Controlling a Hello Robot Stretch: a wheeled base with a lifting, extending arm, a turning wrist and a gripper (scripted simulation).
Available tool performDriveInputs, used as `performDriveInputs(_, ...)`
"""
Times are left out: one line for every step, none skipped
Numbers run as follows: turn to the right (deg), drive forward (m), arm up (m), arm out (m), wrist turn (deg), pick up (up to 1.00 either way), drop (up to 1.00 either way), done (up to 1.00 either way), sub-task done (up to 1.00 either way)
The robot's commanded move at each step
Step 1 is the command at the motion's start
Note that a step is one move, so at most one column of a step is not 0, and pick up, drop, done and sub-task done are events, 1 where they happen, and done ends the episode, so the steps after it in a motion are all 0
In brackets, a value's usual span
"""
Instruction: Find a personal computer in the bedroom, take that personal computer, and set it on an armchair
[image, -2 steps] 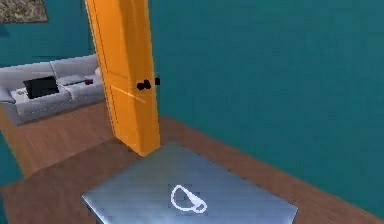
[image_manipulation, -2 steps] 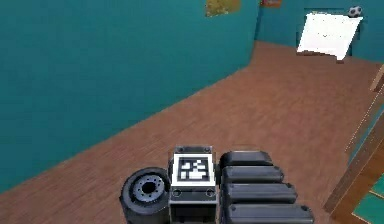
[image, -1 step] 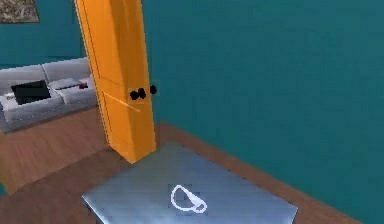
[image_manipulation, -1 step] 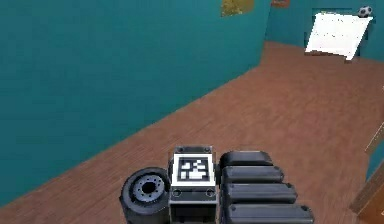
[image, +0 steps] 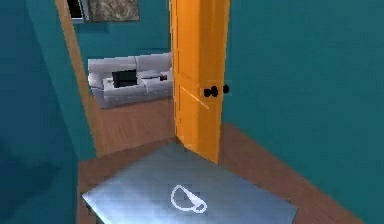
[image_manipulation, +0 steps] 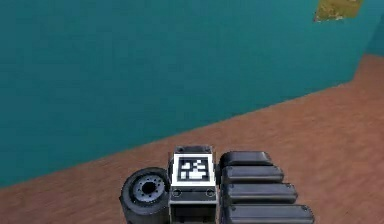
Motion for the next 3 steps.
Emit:
performDriveInputs(0.0, 0.15, 0.00, 0.00, 0.0, 0.00, 0.00, 0.00, 0.00)
performDriveInputs(-12.0, 0.00, 0.00, 0.00, 0.0, 0.00, 0.00, 0.00, 0.00)
performDriveInputs(0.0, 1.00, 0.00, 0.00, 0.0, 0.00, 0.00, 0.00, 0.00)
